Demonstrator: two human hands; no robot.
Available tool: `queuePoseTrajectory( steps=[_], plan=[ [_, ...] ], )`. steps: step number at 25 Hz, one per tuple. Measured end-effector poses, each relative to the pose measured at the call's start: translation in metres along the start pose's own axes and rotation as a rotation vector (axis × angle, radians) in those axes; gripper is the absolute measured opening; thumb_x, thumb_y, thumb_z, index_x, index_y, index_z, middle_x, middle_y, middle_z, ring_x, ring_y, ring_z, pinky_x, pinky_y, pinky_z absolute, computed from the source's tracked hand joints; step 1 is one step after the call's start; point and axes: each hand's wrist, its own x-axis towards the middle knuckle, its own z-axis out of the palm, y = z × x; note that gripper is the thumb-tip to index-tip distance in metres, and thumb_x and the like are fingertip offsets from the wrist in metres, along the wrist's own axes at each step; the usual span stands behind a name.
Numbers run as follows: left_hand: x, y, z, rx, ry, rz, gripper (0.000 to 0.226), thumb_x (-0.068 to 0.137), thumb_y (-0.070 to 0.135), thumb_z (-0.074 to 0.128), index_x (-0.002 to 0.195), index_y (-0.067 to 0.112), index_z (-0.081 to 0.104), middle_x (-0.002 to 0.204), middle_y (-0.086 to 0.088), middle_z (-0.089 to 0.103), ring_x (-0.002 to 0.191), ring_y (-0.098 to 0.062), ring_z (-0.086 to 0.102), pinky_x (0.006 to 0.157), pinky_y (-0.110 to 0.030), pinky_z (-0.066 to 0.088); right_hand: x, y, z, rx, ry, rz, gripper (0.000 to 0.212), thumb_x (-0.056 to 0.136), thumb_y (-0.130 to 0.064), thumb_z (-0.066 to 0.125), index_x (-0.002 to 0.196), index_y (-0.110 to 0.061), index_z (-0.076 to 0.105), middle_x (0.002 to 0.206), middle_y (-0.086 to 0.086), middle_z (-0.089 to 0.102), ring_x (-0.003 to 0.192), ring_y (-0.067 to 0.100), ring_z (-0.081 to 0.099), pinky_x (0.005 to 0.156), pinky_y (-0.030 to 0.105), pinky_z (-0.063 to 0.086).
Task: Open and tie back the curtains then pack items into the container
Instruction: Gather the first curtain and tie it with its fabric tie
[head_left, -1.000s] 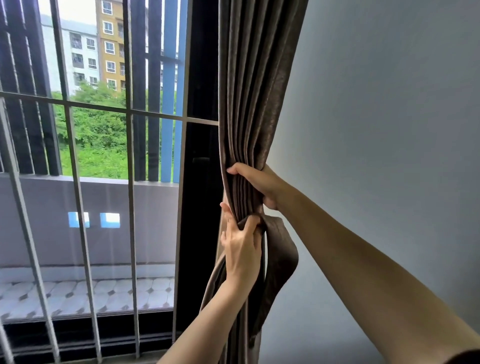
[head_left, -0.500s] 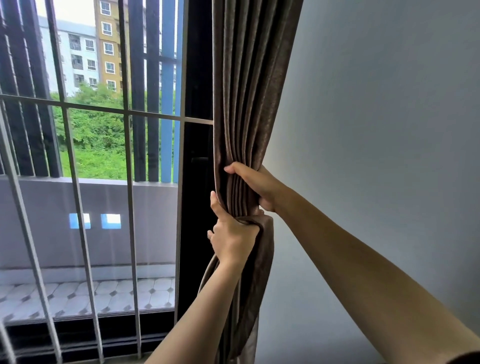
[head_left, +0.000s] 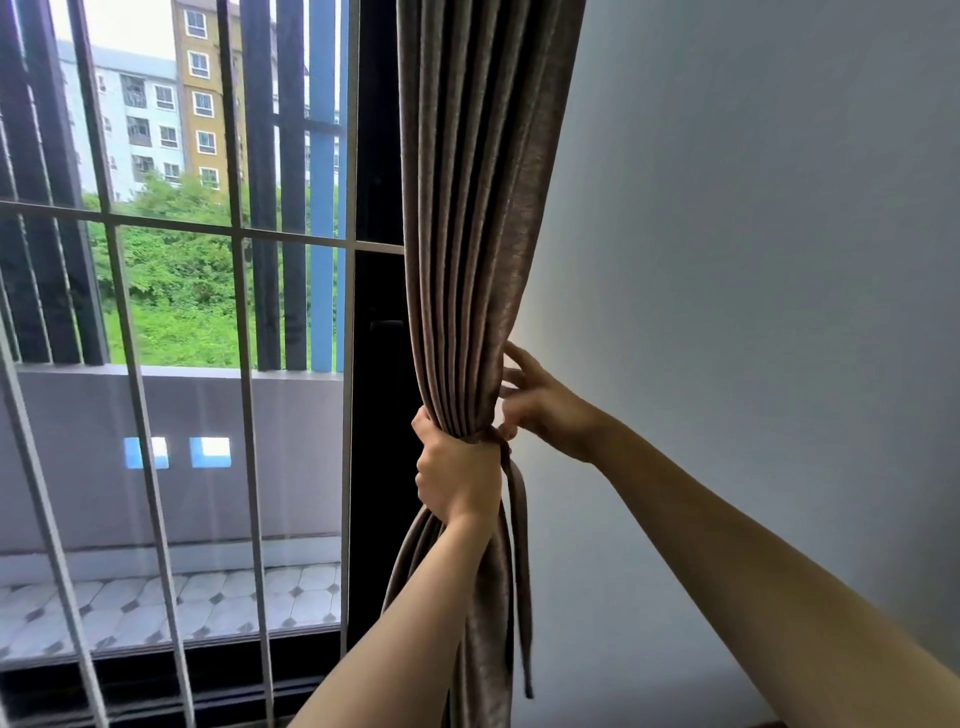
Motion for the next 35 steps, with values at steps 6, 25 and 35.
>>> queuePoseTrajectory(
  steps=[6,25,35],
  plan=[
    [0.001,-0.003,0.003,0.054,0.005,0.035,0.068,0.076,0.025,0.069,0.134,0.014,0.035,0.106,-0.015,0.065,0.098,-0.037,0.063,0.082,-0.043,0.051,-0.014,0.05,-0.014,-0.896,-0.006,-0.045,0.073,0.063,-0.034,0.084,0.124,-0.022,0.044,0.109,-0.006,0.047,0.088,0.008,0.05,0.069,0.02,0.044],
    [0.051,-0.027,-0.043,-0.317,-0.785,0.085,0.052,0.094,0.017,0.047,0.14,0.034,0.031,0.124,0.006,0.053,0.104,-0.015,0.06,0.088,-0.044,0.054,0.008,0.051,0.058,0.384,0.379,-0.005,0.048,0.103,-0.036,0.02,0.092,-0.022,0.064,0.092,0.001,0.068,0.092,0.016,0.062,0.093,0.034,0.047],
    [0.091,-0.019,-0.058,-0.103,-0.92,0.298,0.038,0.066,0.013,0.069,0.103,0.015,0.063,0.096,-0.009,0.067,0.092,-0.017,0.063,0.093,-0.036,0.051,0.013,0.043,0.055,0.296,0.356,0.033,0.043,0.103,-0.036,0.021,0.113,-0.014,0.056,0.107,0.003,0.06,0.104,0.019,0.054,0.105,0.041,0.039]
  ],
)
